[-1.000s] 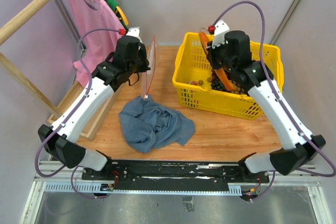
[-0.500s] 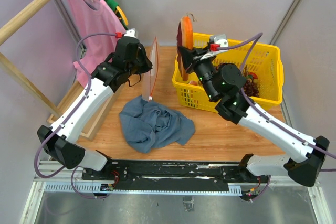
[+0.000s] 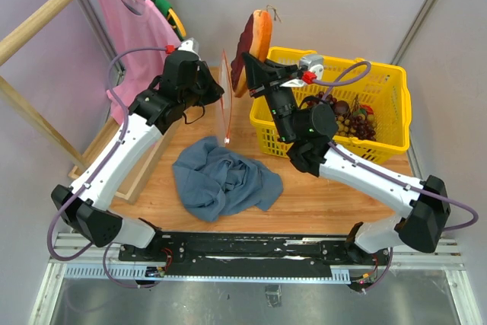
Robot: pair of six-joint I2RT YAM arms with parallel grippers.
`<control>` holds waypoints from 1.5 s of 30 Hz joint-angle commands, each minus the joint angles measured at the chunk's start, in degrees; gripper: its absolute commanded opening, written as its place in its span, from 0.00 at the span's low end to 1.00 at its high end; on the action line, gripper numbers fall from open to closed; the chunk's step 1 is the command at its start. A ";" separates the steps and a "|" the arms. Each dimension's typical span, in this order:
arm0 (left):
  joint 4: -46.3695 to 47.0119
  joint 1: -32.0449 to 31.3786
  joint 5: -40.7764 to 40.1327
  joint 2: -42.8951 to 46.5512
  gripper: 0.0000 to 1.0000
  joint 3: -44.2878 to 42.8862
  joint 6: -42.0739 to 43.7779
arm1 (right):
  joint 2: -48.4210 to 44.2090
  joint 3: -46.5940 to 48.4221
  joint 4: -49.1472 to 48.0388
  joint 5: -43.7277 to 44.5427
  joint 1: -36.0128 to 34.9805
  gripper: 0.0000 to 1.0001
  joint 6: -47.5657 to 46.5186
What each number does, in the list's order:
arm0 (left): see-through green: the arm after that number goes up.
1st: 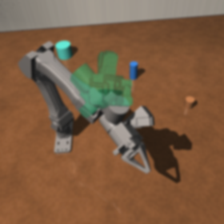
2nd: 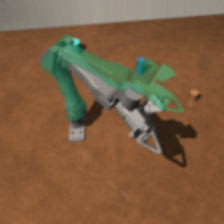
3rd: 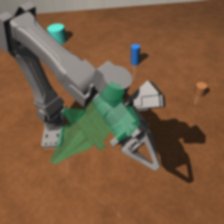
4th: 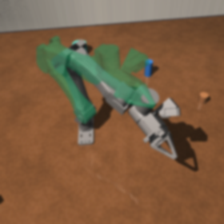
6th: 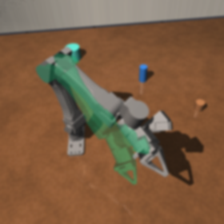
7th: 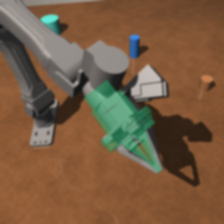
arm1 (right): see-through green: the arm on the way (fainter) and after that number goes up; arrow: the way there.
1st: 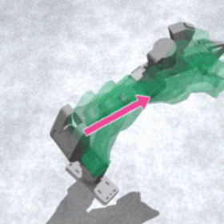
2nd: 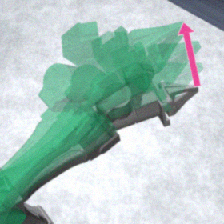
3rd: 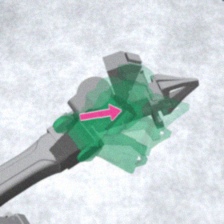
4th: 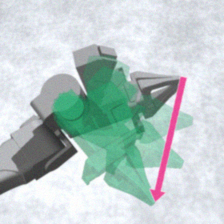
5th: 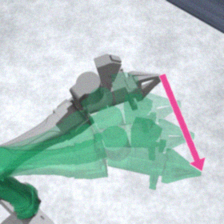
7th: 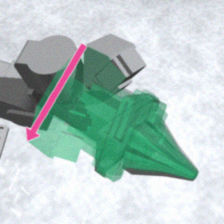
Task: Place the food in the zip-top bag and seal the zipper
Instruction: Place the fake food in the zipper food storage bag.
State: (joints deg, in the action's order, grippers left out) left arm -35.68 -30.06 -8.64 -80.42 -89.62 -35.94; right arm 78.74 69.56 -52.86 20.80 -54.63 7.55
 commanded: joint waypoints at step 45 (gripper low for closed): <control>7.15 0.45 5.13 5.21 0.00 11.32 -5.03 | 3.27 -9.07 -11.73 -0.19 1.54 0.01 8.16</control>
State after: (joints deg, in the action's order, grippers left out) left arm -30.04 -30.06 -4.14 -76.79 -78.04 -40.58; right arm 80.55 61.76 -60.86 18.68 -53.91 16.69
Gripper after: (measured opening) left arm 0.011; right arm 0.135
